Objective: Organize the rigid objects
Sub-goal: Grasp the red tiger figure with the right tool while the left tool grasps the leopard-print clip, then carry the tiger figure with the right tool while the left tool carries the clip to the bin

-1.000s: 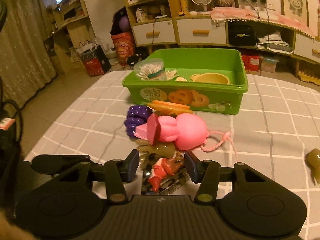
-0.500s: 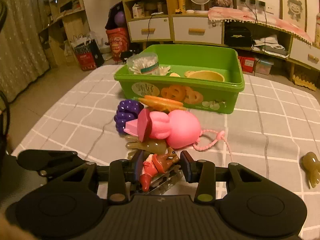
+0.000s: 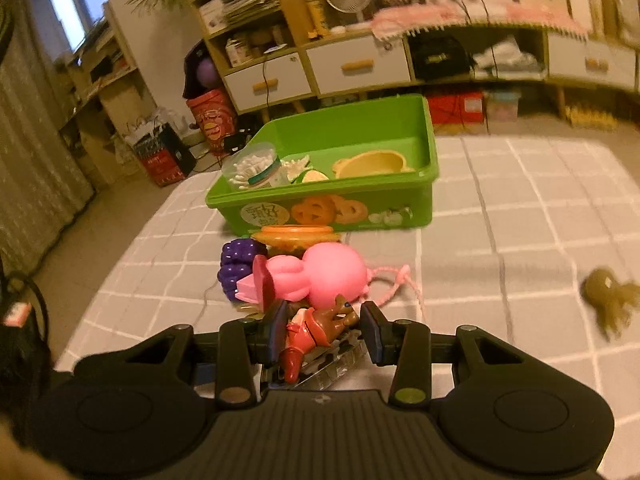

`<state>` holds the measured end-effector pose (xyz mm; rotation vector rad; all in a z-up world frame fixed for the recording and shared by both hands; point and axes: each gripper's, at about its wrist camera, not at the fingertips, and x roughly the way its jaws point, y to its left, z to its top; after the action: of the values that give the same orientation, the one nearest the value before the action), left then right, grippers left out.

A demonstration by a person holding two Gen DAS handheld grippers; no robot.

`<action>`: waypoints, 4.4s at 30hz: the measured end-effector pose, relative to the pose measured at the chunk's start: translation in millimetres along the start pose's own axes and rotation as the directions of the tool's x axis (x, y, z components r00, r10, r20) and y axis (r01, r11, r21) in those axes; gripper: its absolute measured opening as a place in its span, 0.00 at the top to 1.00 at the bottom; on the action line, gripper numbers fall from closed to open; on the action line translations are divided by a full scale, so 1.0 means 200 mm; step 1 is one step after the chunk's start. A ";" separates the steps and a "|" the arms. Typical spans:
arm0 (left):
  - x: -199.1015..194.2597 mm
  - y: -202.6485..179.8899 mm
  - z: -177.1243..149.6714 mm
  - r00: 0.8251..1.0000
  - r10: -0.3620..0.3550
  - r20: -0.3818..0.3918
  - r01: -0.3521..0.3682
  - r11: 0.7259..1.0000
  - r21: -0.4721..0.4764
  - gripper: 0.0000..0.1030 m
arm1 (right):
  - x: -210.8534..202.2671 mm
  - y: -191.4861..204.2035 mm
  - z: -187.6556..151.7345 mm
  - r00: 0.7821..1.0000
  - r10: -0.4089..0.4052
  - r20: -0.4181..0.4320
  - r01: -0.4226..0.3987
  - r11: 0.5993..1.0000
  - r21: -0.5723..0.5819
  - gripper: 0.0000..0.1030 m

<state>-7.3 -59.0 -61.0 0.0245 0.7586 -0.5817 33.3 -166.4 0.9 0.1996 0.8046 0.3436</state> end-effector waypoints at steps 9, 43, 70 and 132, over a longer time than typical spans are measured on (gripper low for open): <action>0.01 -0.07 0.00 1.000 -0.025 0.001 0.025 0.999 0.026 0.36 | 0.07 -0.01 -0.05 0.995 0.022 -0.100 -0.019 0.999 0.031 0.85; 0.08 -0.06 -0.03 0.999 0.051 -0.002 -0.050 0.996 0.072 0.30 | 0.02 -0.29 -0.06 0.990 0.003 -0.140 0.044 0.943 0.331 0.95; -0.04 -0.06 -0.07 0.987 0.146 -0.071 -0.139 0.986 0.093 0.48 | 0.24 -0.01 -0.06 0.985 -0.114 -0.129 0.121 0.991 0.052 0.70; -0.16 0.26 0.56 0.962 0.223 0.157 -0.216 0.974 -0.065 0.50 | 0.09 -0.05 0.45 1.000 0.001 0.021 -0.006 0.963 0.268 0.82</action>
<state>72.1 -25.6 32.4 0.0165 0.6002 -0.3490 113.3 -173.6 46.6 0.4574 0.8295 0.2346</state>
